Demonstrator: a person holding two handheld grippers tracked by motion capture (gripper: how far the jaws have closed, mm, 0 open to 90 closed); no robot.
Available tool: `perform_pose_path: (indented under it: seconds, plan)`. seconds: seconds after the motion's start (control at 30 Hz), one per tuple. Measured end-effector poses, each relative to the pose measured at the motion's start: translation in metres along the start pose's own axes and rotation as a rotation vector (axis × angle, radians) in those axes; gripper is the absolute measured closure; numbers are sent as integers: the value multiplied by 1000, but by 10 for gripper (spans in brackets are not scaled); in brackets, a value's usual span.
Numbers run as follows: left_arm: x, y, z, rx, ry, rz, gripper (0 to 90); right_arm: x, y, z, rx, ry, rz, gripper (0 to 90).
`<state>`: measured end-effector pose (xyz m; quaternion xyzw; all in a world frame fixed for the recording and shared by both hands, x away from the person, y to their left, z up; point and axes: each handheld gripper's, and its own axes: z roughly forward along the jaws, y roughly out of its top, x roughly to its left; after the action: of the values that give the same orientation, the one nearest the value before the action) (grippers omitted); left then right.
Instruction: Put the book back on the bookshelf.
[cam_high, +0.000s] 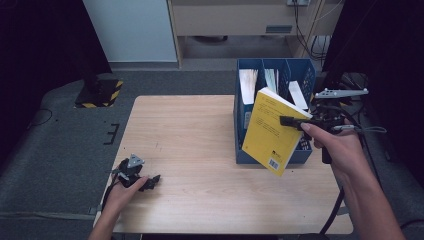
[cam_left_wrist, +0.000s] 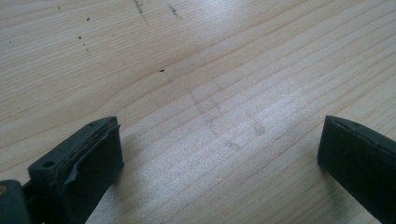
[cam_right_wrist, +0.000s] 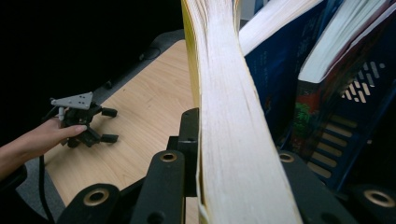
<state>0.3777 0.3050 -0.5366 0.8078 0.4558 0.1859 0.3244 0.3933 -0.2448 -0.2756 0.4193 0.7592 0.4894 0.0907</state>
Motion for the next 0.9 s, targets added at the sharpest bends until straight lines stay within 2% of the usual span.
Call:
perform_pose_path:
  seconds: [0.27,0.9]
  plan:
    - [0,0,0,0,0,0,0,-10,-3,-5,-5,-40,6,754]
    - [0,0,0,-3,-1,0,0,-23,-14,-18,0,-77,24,755]
